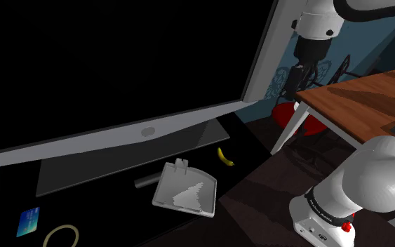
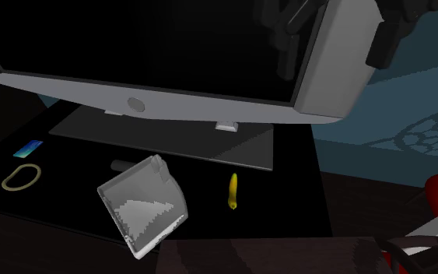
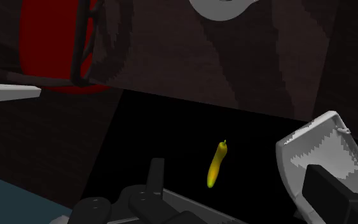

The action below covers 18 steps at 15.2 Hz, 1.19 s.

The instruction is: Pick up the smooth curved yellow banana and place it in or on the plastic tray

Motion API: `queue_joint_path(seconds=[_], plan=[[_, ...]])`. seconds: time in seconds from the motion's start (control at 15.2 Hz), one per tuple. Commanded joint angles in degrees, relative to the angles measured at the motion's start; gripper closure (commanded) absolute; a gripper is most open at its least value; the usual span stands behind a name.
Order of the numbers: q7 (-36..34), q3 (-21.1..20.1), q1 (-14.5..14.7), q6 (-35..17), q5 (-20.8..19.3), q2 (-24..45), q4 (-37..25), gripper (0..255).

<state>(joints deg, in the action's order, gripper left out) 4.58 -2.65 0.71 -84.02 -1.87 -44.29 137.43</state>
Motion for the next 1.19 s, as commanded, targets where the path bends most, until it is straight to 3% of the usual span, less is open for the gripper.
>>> queue_joint_path(seconds=[0.0, 0.59, 1.12], plan=[[0.0, 0.0, 0.0, 0.0, 0.0, 0.0, 0.0, 0], [-6.2, -3.0, 0.4, -21.4, 3.0, -1.0, 18.0, 0], [-11.9, -6.9, 0.6, -45.3, 5.6, 8.6, 28.4, 0]])
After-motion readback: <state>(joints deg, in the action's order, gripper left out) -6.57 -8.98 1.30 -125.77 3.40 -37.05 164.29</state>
